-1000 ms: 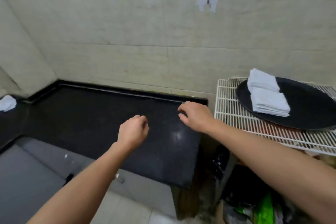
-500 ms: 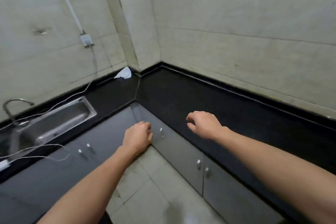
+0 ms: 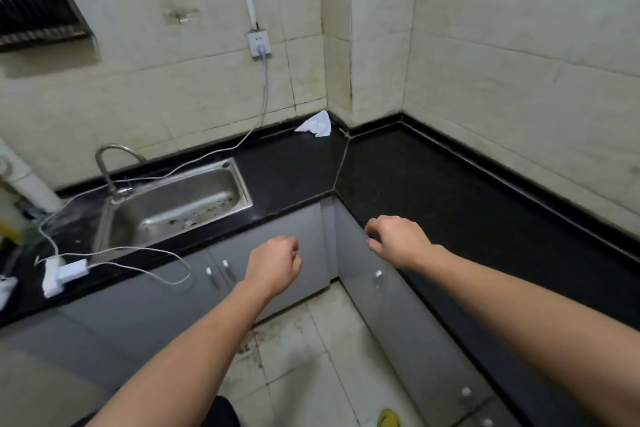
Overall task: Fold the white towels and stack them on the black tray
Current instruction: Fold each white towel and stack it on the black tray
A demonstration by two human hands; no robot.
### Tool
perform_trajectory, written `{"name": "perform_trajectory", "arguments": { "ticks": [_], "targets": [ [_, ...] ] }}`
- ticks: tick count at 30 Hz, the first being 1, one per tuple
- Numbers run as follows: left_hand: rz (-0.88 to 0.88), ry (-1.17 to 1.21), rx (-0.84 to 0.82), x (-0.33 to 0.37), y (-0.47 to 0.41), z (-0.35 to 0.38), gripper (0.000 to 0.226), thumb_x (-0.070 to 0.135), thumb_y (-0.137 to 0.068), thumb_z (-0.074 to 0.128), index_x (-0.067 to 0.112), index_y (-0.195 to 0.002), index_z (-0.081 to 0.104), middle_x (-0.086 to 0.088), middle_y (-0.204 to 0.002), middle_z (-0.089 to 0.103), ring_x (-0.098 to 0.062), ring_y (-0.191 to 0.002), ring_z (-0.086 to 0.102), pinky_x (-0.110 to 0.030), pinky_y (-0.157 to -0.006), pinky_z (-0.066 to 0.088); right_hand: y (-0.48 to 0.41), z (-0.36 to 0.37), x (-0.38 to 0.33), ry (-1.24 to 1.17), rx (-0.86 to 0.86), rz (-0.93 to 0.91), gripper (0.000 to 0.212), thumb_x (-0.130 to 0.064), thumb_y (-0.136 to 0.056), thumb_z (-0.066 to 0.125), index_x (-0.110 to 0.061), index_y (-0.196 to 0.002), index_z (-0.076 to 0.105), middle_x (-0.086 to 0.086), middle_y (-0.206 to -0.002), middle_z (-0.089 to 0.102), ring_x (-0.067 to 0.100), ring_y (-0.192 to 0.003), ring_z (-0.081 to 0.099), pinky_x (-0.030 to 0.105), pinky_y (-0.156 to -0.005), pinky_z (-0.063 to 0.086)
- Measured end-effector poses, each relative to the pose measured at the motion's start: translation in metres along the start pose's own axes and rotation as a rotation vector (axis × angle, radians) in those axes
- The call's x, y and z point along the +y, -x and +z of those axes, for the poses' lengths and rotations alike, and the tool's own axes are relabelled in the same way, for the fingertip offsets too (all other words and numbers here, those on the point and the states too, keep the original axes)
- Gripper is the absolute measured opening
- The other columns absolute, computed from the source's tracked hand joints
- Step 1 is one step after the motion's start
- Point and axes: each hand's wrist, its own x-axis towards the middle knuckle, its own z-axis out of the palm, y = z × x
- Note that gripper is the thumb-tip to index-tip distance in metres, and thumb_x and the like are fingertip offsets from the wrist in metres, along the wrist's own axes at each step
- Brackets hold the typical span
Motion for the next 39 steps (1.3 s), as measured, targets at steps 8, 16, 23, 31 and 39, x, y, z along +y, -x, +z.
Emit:
{"name": "perform_trajectory", "arguments": {
  "ticks": [8,16,23,31,39],
  "targets": [
    [-0.119,-0.03,0.039,-0.041,-0.122,-0.004,0.024,0.032,-0.09,0.047,0.02,-0.106,0.061,-0.003,-0.108,0.063,-0.028,-0.101,0.059,-0.035,-0.077,0.046,-0.165,0.004,0.027,-0.02,-0.054,-0.047,0.032,-0.035,-0.091,0.051,-0.026,-0.12,0.059,0.002,-0.119,0.062,0.025,-0.105,0.06,0.035,-0.078,0.047],
    [-0.163,-0.008,-0.041,-0.094,-0.21,0.013,0.021,0.032,-0.091,0.048,0.019,-0.101,0.061,-0.004,-0.103,0.063,-0.028,-0.097,0.06,-0.037,-0.075,0.048,-0.289,0.027,0.031,-0.012,-0.159,-0.068,0.027,-0.035,-0.092,0.053,-0.025,-0.115,0.061,0.001,-0.115,0.064,0.025,-0.104,0.061,0.033,-0.076,0.045],
    [-0.098,-0.002,-0.073,-0.162,-0.333,0.03,0.021,0.031,-0.092,0.047,0.018,-0.102,0.061,-0.005,-0.103,0.062,-0.027,-0.097,0.06,-0.037,-0.078,0.048,-0.413,0.05,0.035,-0.01,-0.179,0.034,0.026,-0.037,-0.091,0.054,-0.027,-0.114,0.061,0.002,-0.114,0.066,0.026,-0.106,0.061,0.035,-0.08,0.047],
    [-0.009,0.002,-0.104,-0.239,-0.466,0.024,0.022,0.033,-0.092,0.047,0.019,-0.102,0.06,-0.003,-0.104,0.061,-0.027,-0.098,0.06,-0.037,-0.079,0.048,-0.531,0.053,0.019,-0.061,-0.18,0.15,0.028,-0.038,-0.091,0.055,-0.026,-0.116,0.061,0.0,-0.114,0.066,0.024,-0.105,0.062,0.036,-0.083,0.051],
    [-0.017,0.073,-0.187,-0.266,-0.537,0.058,0.021,0.033,-0.093,0.048,0.019,-0.104,0.061,-0.001,-0.104,0.061,-0.025,-0.095,0.06,-0.035,-0.075,0.046,-0.612,0.078,0.042,-0.06,-0.267,0.214,0.029,-0.037,-0.092,0.056,-0.025,-0.118,0.061,0.002,-0.117,0.065,0.026,-0.106,0.061,0.036,-0.083,0.051]
  ]
}}
